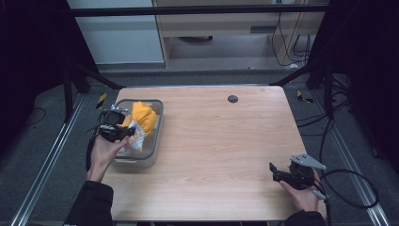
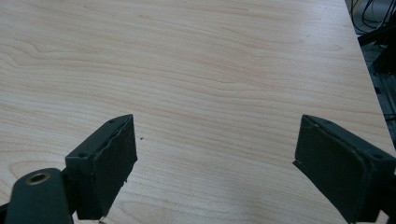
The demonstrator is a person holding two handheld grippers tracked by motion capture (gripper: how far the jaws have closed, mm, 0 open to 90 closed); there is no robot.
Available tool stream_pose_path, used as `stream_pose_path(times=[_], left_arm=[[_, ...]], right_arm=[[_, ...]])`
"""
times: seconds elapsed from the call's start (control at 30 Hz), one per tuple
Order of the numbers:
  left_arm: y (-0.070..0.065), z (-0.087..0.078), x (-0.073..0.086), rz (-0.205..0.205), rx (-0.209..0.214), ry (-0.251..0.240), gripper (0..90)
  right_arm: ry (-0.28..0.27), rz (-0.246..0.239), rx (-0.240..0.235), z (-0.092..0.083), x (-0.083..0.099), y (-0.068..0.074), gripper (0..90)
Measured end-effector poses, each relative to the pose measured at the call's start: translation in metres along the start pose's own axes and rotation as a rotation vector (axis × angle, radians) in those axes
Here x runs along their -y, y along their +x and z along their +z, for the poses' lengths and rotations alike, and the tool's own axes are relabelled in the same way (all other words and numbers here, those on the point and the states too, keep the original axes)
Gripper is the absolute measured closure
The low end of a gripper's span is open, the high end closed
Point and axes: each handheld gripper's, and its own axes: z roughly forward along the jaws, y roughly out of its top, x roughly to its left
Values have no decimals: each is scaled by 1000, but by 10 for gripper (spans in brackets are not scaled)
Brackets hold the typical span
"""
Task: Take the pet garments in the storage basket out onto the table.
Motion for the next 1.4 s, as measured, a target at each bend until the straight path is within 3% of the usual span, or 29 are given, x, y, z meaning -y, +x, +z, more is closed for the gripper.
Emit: stream_pose_path(times=[0.3, 0.43, 0.8, 1.4], left_arm=[[-6, -25, -6, 34, 7, -54, 822], [-9, -29, -8, 31, 31, -66, 822], [-20, -42, -11, 70, 59, -97, 822], [-49, -58, -18, 161, 107, -135, 822]], right_arm=[[-1, -1, 1, 0, 0, 0, 126], [-3, 7, 1, -1, 0, 0, 126], [-6, 9, 2, -2, -1, 0, 126], [-5, 3, 1, -2, -1, 0, 126]])
